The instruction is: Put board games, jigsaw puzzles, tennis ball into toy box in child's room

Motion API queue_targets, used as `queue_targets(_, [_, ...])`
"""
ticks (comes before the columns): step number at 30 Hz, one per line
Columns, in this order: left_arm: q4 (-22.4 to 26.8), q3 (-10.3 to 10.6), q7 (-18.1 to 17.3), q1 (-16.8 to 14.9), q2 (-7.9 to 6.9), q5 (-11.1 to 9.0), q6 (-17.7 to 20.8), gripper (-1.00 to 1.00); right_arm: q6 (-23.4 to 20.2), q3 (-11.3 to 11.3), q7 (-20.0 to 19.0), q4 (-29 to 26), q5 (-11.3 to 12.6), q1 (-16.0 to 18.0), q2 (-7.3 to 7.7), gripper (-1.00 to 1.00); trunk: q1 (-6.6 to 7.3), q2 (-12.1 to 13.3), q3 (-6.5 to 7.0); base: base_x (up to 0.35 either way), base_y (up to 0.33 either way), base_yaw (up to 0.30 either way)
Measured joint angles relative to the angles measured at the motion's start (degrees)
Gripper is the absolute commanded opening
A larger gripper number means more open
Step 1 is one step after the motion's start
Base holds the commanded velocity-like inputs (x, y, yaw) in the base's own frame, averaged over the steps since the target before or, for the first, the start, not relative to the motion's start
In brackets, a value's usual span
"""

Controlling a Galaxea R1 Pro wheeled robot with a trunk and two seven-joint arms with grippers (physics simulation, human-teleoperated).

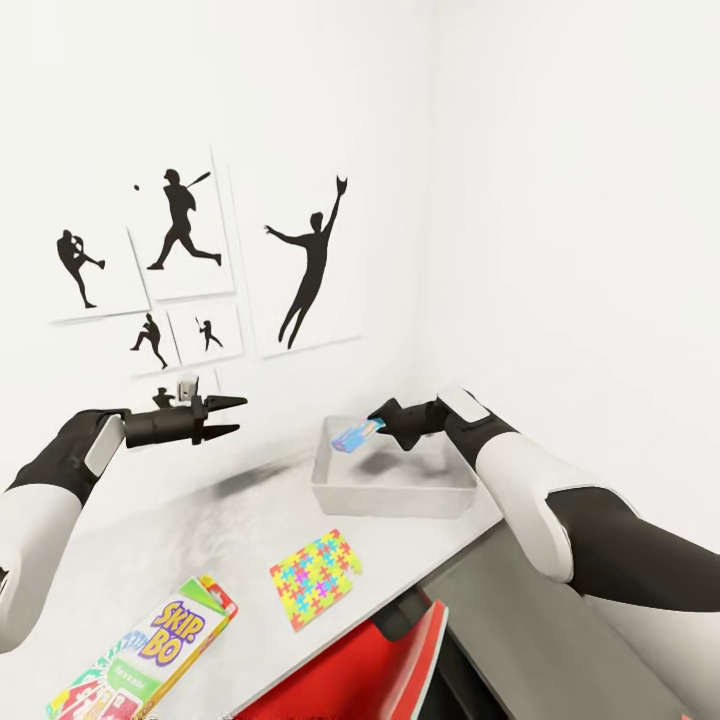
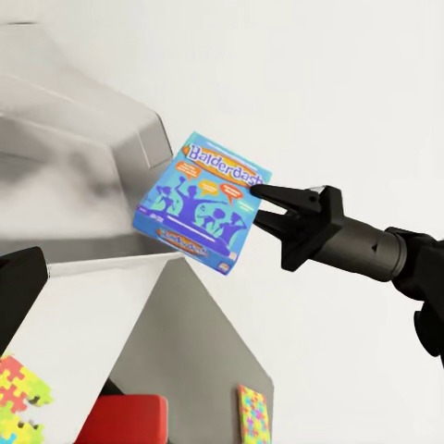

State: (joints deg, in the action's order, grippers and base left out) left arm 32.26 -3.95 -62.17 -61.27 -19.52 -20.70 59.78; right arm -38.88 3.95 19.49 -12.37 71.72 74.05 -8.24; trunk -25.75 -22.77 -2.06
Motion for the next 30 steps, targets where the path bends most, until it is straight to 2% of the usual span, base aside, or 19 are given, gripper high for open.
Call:
queue_targets(9, [0.2, -0.1, 0.0, 0.0, 0.00, 0.0, 0.0, 1.00, 0.3, 0.0, 0.0, -0.3, 0.1, 0.3, 0.12, -1.00, 0.00, 0.0, -0.78, 0.000, 0.000, 0.114])
queue_targets(14, [0.2, -0.1, 0.0, 0.0, 0.00, 0.0, 0.0, 1.00, 0.6, -0.1, 0.0, -2.8, 0.1, 0.2, 0.21, -1.00, 0.00, 0.0, -1.21, 0.000, 0.000, 0.117])
queue_targets(19, [0.2, -0.1, -0.1, 0.0, 0.00, -0.1, 0.0, 1.00, 0.6, 0.0, 0.0, -3.5, 0.2, 0.1, 0.94, -1.00, 0.00, 0.0, -1.63, 0.000, 0.000, 0.101])
queue_targets(24, [0.2, -0.1, -0.2, 0.0, 0.00, -0.1, 0.0, 1.00, 0.6, -0.1, 0.0, -3.6, 0.5, 0.0, 1.14, -1.00, 0.00, 0.0, -1.79, 0.000, 0.000, 0.011])
queue_targets(30, [0.2, -0.1, -0.3, 0.0, -0.03, -0.1, 0.0, 1.00, 0.6, -0.1, 0.0, -3.6, 0.5, 0.0, 1.18, -1.00, 0.00, 0.0, -2.08, 0.000, 0.000, -0.131])
